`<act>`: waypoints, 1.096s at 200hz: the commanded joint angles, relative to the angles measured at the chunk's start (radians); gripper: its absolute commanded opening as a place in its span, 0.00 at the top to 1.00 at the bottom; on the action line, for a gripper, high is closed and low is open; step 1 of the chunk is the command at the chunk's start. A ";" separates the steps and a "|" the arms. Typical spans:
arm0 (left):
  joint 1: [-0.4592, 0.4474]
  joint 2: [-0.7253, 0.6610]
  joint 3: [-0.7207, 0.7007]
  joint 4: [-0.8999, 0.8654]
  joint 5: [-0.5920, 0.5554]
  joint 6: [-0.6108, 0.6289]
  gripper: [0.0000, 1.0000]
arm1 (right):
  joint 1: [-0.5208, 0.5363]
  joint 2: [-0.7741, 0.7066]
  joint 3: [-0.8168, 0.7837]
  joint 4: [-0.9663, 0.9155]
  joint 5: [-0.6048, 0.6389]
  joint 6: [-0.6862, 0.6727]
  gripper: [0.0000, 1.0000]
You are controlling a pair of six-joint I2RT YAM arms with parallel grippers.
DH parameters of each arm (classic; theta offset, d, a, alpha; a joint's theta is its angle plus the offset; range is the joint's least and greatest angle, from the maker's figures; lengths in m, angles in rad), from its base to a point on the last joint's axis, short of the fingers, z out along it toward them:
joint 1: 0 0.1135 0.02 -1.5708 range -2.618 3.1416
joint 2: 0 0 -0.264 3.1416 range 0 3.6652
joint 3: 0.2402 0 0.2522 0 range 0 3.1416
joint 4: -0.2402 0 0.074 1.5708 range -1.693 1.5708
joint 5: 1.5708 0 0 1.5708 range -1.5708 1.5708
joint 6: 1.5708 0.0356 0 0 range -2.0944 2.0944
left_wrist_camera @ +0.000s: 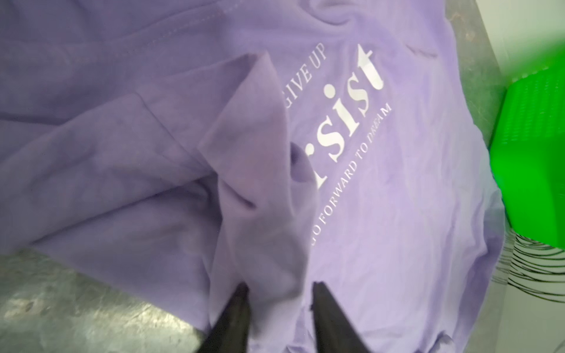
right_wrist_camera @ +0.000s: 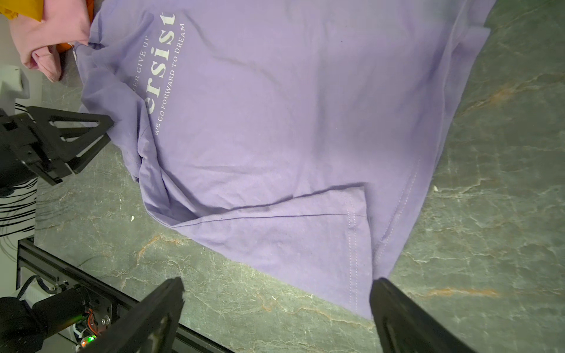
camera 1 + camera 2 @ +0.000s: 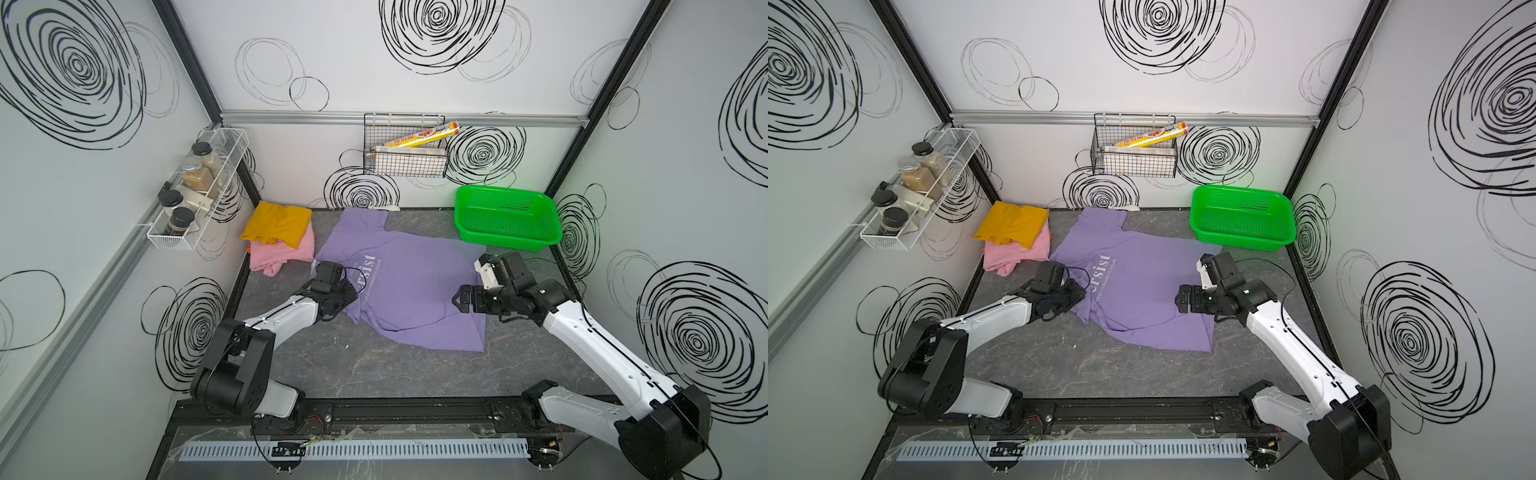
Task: Fold and stack t-shirts
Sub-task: Fold the T-shirt.
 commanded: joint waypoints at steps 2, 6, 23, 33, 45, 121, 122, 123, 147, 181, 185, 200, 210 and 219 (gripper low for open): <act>0.000 0.020 0.018 0.072 -0.006 0.031 1.00 | 0.002 -0.018 -0.031 -0.037 0.011 0.014 0.00; -0.002 0.017 0.022 0.072 -0.006 0.036 1.00 | 0.003 -0.018 -0.035 -0.041 0.017 0.014 0.00; -0.004 -0.010 0.041 0.044 -0.009 0.044 1.00 | 0.005 -0.022 -0.052 -0.056 0.038 0.019 0.00; -0.004 -0.035 0.053 0.019 -0.012 0.047 1.00 | 0.006 -0.024 -0.060 -0.075 0.052 0.046 0.00; 0.000 -0.070 0.061 -0.001 -0.008 0.047 1.00 | 0.009 -0.027 -0.067 -0.104 0.076 0.068 0.00; 0.014 -0.207 0.126 -0.077 0.045 0.036 1.00 | 0.017 -0.034 -0.230 -0.010 0.068 0.131 0.19; 0.014 -0.207 0.127 -0.078 0.045 0.036 1.00 | 0.017 -0.034 -0.231 -0.006 0.068 0.132 0.19; 0.014 -0.209 0.127 -0.079 0.045 0.036 1.00 | 0.017 -0.033 -0.231 -0.004 0.067 0.132 0.20; 0.019 -0.213 0.142 -0.091 0.053 0.038 1.00 | 0.017 0.012 -0.248 0.062 0.059 0.132 0.32; 0.036 -0.225 0.154 -0.105 0.069 0.057 1.00 | 0.017 0.088 -0.257 0.134 0.053 0.124 0.42; 0.040 -0.227 0.154 -0.106 0.073 0.060 1.00 | 0.017 0.096 -0.255 0.138 0.051 0.123 0.42; 0.048 -0.230 0.156 -0.117 0.076 0.068 1.00 | 0.017 0.115 -0.256 0.156 0.053 0.125 0.43; 0.055 -0.233 0.155 -0.120 0.081 0.074 1.00 | 0.017 0.128 -0.257 0.164 0.057 0.124 0.43; 0.058 -0.236 0.154 -0.120 0.081 0.076 1.00 | 0.018 0.137 -0.260 0.173 0.061 0.124 0.43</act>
